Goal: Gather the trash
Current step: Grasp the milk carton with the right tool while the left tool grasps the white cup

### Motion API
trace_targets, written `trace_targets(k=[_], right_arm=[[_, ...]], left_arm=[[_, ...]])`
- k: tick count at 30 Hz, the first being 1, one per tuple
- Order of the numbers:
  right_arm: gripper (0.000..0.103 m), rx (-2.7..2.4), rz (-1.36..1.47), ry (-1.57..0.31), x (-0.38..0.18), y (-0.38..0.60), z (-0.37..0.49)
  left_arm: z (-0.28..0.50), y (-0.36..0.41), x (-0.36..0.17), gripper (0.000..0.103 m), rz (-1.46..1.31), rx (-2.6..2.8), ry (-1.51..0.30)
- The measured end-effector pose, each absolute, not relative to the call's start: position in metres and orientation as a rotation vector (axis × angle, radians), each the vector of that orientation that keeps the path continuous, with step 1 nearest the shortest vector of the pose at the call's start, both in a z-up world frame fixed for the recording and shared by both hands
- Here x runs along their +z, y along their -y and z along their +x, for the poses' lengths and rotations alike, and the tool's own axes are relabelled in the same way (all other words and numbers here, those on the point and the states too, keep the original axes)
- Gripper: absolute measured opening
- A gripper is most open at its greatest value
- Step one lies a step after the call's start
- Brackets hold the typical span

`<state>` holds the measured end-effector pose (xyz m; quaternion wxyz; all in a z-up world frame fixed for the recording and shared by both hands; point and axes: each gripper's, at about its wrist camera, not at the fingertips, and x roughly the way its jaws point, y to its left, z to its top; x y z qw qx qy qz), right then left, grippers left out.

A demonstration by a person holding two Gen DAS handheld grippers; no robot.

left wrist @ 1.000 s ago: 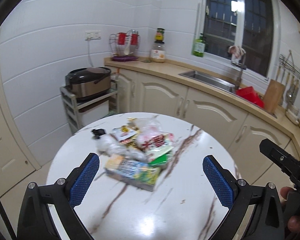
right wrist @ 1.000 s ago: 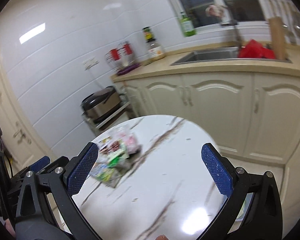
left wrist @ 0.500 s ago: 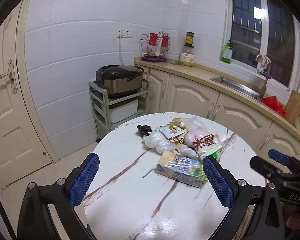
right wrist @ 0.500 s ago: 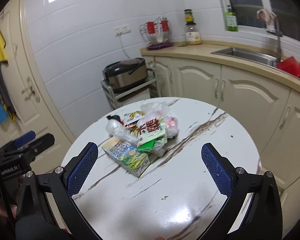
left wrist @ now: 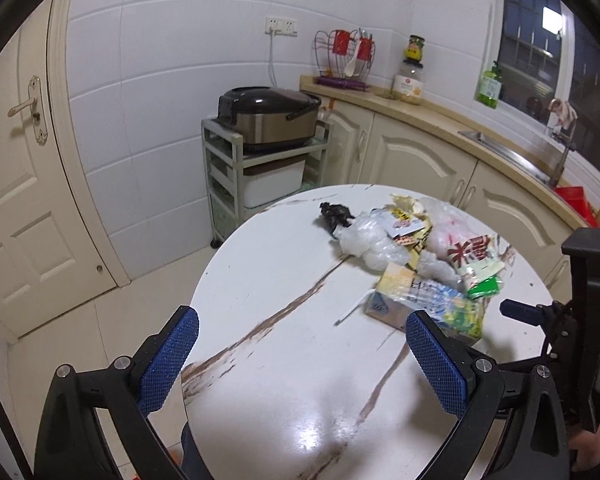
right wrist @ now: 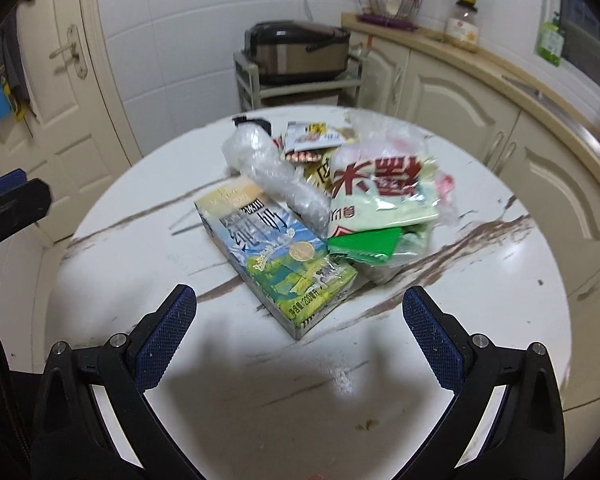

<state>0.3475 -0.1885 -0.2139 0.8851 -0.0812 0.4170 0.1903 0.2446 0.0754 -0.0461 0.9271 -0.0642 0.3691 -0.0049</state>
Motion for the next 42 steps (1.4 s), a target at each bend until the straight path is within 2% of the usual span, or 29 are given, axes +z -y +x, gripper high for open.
trace_targets(k=[5,11,14,16,20,24,26,27,28,29,30,31,32,42], right_arm=[[0.101,0.443,-0.167,-0.904,-0.231,0.182,0.369],[0.076,0.514,-0.191,-0.935,-0.243,0.172,0.387],[0.069,0.551,-0.209,-0.937,-0.250,0.165,0.390],[0.060,0.561,-0.214,-0.923,-0.249,0.162,0.389],[0.051,0.599,-0.202,-0.915,-0.249,0.165,0.376],[0.050,0.598,-0.195,-0.912,-0.250,0.178,0.357],[0.052,0.603,-0.210,-0.915,-0.250,0.180,0.348],[0.057,0.604,-0.219,-0.912,-0.250,0.180,0.347],[0.070,0.608,-0.227,-0.913,-0.251,0.178,0.347],[0.076,0.607,-0.231,-0.913,-0.251,0.175,0.348],[0.075,0.601,-0.234,-0.909,-0.251,0.173,0.351],[0.065,0.603,-0.227,-0.907,-0.251,0.171,0.353],[0.048,0.604,-0.210,-0.899,-0.250,0.170,0.356],[0.046,0.613,-0.110,-0.902,-0.250,0.208,0.325]], left_arm=[[0.267,-0.085,-0.065,0.102,-0.144,0.001,-0.793],[0.286,-0.086,-0.075,0.102,-0.138,0.004,-0.809],[0.294,-0.085,-0.082,0.102,-0.134,0.005,-0.822],[0.297,-0.082,-0.086,0.102,-0.131,0.007,-0.826],[0.300,-0.076,-0.088,0.102,-0.122,0.007,-0.831],[0.301,-0.067,-0.091,0.102,-0.108,-0.006,-0.840],[0.300,-0.062,-0.093,0.102,-0.099,-0.010,-0.846],[0.299,-0.060,-0.093,0.102,-0.094,-0.010,-0.848],[0.298,-0.058,-0.094,0.102,-0.089,-0.007,-0.851],[0.298,-0.057,-0.093,0.102,-0.087,-0.004,-0.851],[0.297,-0.058,-0.092,0.102,-0.085,0.002,-0.848],[0.297,-0.058,-0.092,0.102,-0.084,0.006,-0.847],[0.296,-0.060,-0.090,0.102,-0.084,0.013,-0.844],[0.290,-0.039,-0.095,0.102,-0.063,-0.032,-0.846]])
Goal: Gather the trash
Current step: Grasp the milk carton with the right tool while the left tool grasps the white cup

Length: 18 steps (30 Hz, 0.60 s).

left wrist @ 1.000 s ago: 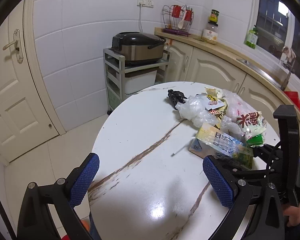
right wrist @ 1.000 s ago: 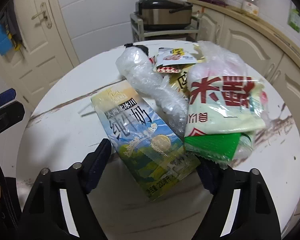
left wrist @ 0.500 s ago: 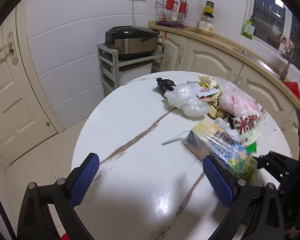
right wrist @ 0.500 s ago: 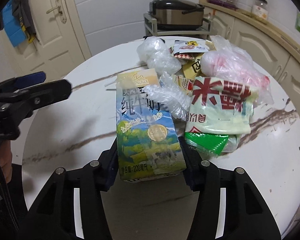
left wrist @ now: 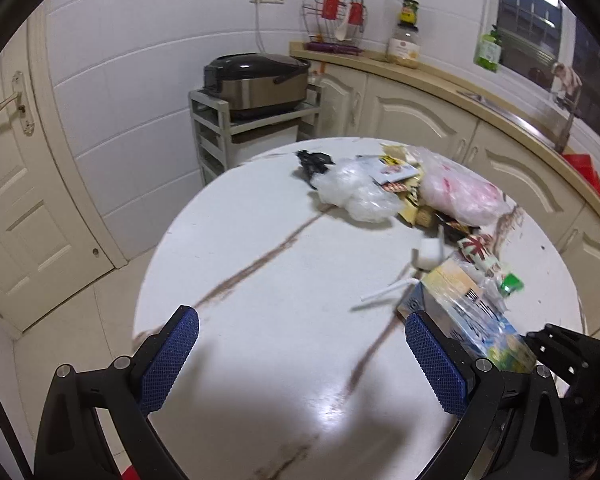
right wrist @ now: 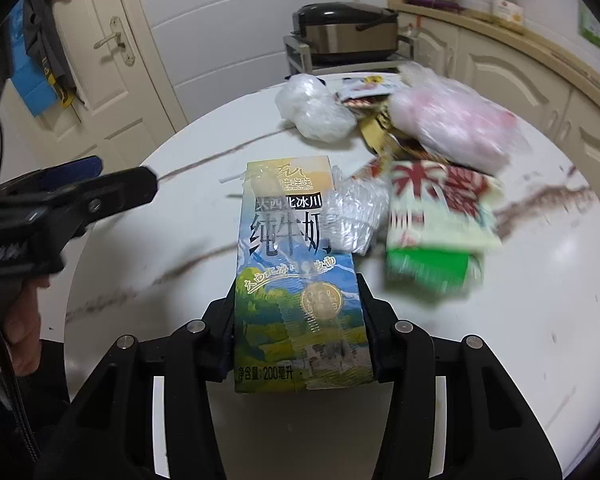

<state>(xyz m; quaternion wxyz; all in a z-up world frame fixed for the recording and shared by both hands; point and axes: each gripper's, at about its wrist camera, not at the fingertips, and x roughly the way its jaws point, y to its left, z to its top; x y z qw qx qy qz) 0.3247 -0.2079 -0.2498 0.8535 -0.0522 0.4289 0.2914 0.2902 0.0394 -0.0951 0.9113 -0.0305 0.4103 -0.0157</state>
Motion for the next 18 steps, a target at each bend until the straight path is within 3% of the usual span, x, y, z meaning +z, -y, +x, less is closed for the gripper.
trace_targets(k=[11,18], right_arm=[[0.046,0.512,-0.084,-0.896,-0.247,0.281,0.277],[0.046,0.399,-0.005,-0.886,-0.244,0.321,0.277]], left_arm=[[0.295,0.008,-0.106,0.100,-0.003,-0.119,-0.869],[0.336,0.031,-0.119,0.100,0.031,-0.134,-0.872]])
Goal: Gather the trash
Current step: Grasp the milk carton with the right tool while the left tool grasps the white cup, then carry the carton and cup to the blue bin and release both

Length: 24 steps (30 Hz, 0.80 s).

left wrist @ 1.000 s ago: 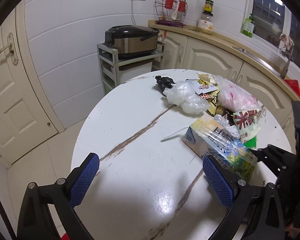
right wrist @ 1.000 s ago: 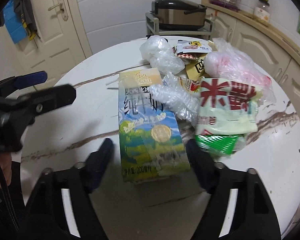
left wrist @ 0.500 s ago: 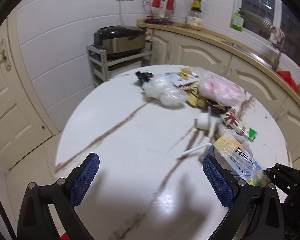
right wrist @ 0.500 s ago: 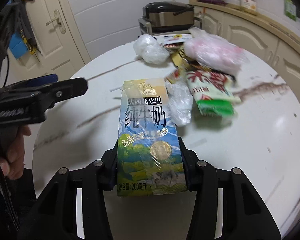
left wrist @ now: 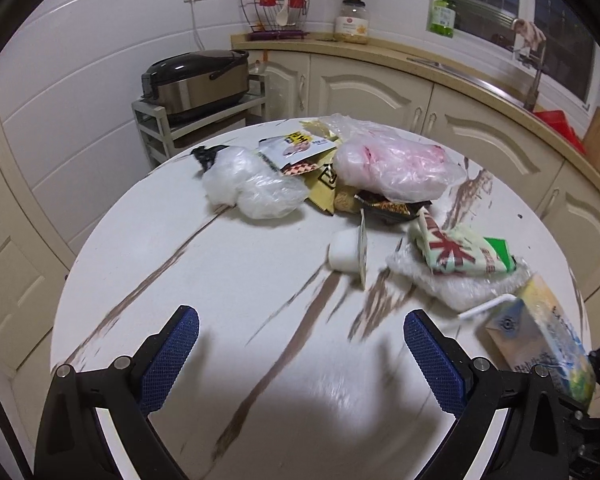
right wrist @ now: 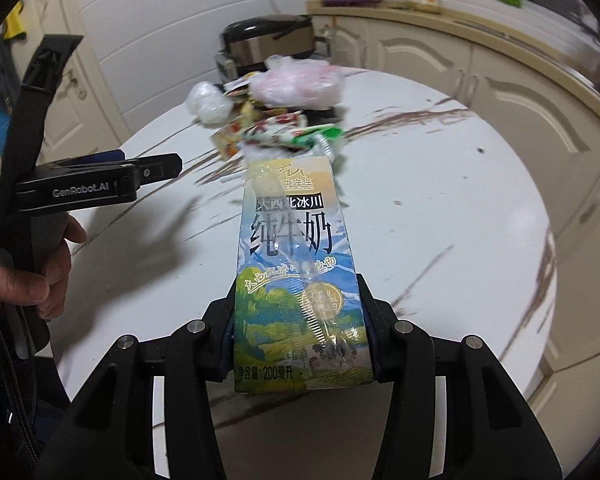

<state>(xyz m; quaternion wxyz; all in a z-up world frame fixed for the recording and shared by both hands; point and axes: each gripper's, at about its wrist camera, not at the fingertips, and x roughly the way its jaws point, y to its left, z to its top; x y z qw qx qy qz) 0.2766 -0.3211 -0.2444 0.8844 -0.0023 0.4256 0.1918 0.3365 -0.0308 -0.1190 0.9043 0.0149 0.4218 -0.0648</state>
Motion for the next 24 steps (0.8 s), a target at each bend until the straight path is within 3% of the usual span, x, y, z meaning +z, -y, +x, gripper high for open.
trace_targets(k=[5,8,10,11,13,14,15,24], right_arm=[[0.046,0.365,0.025,-0.880,-0.243,0.330,0.289],[0.046,0.362,0.041,-0.877,-0.244,0.334,0.294],[0.046,0.358,0.058,-0.871,-0.244,0.340,0.296],[0.046,0.355,0.073,-0.866,-0.242,0.344,0.298],[0.046,0.348,0.089,-0.859,-0.240,0.349,0.298],[0.046,0.342,0.095,-0.855,-0.239,0.351,0.298],[0.046,0.336,0.102,-0.851,-0.238,0.354,0.298],[0.046,0.323,0.151,-0.812,-0.228,0.363,0.294]], left_arm=[[0.375,0.044,-0.133,0.097,0.046,-0.138,-0.891],[0.400,0.051,-0.146,0.078,0.050,-0.153,-0.937],[0.409,0.055,-0.149,0.073,0.059,-0.160,-0.929],[0.412,0.056,-0.149,0.066,0.057,-0.173,-0.927],[0.416,0.057,-0.149,0.044,0.052,-0.188,-0.921],[0.417,0.056,-0.148,0.026,0.049,-0.193,-0.918],[0.417,0.055,-0.148,0.022,0.045,-0.204,-0.921],[0.379,0.042,-0.136,0.018,0.017,-0.240,-0.907]])
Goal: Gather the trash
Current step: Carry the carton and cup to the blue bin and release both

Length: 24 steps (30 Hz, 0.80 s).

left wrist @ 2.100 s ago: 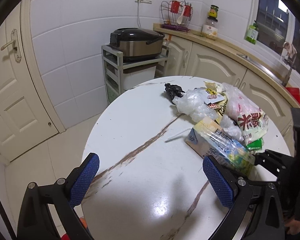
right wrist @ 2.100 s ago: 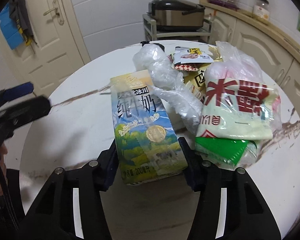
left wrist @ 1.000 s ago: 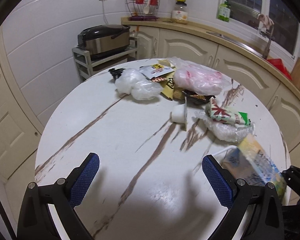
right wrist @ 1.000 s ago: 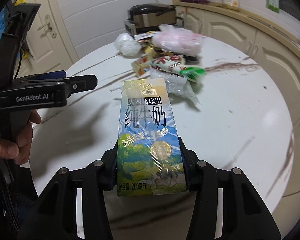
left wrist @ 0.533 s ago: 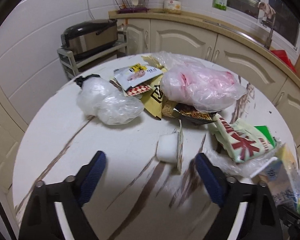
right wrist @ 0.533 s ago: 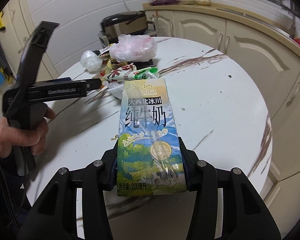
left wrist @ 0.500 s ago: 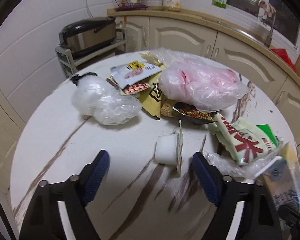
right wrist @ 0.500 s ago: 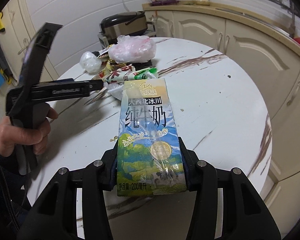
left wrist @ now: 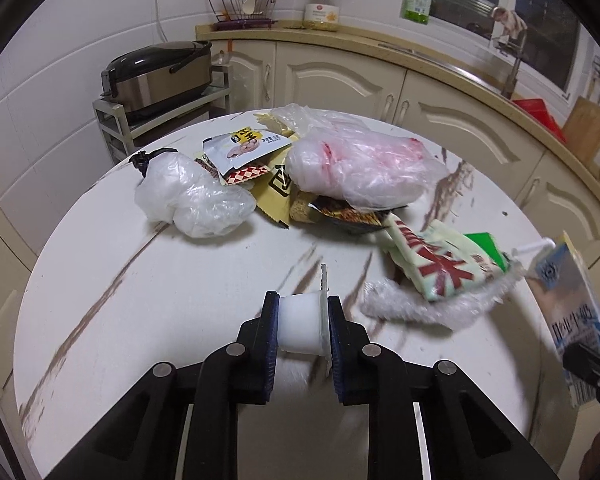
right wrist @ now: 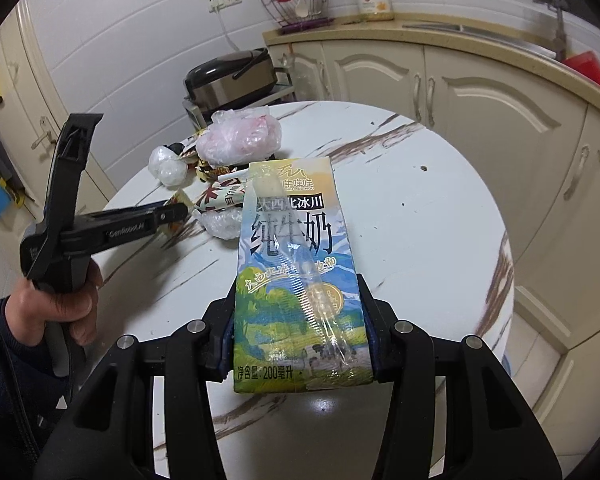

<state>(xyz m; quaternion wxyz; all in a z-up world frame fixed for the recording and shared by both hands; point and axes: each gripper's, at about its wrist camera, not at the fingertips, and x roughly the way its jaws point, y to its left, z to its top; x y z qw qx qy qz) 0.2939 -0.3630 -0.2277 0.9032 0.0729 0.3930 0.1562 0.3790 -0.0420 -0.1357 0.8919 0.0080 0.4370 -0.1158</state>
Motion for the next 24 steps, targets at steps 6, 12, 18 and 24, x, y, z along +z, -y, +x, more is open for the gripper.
trace_targets(k=[6,12,18,24], right_arm=[[0.046,0.329,0.170,-0.769,-0.215,0.365,0.285],[0.046,0.315,0.193,-0.720,-0.201,0.378,0.274],[0.046,0.269,0.209,-0.656,-0.181,0.405,0.263],[0.046,0.188,0.226,-0.602,-0.165,0.445,0.252]], left_arm=[[0.342,0.048,-0.110,0.018,0.017,-0.258,-0.852],[0.314,0.066,-0.080,0.018,0.032,-0.298,-0.794],[0.294,0.108,-0.052,0.018,0.079,-0.382,-0.734],[0.285,0.170,-0.038,0.018,0.127,-0.487,-0.697]])
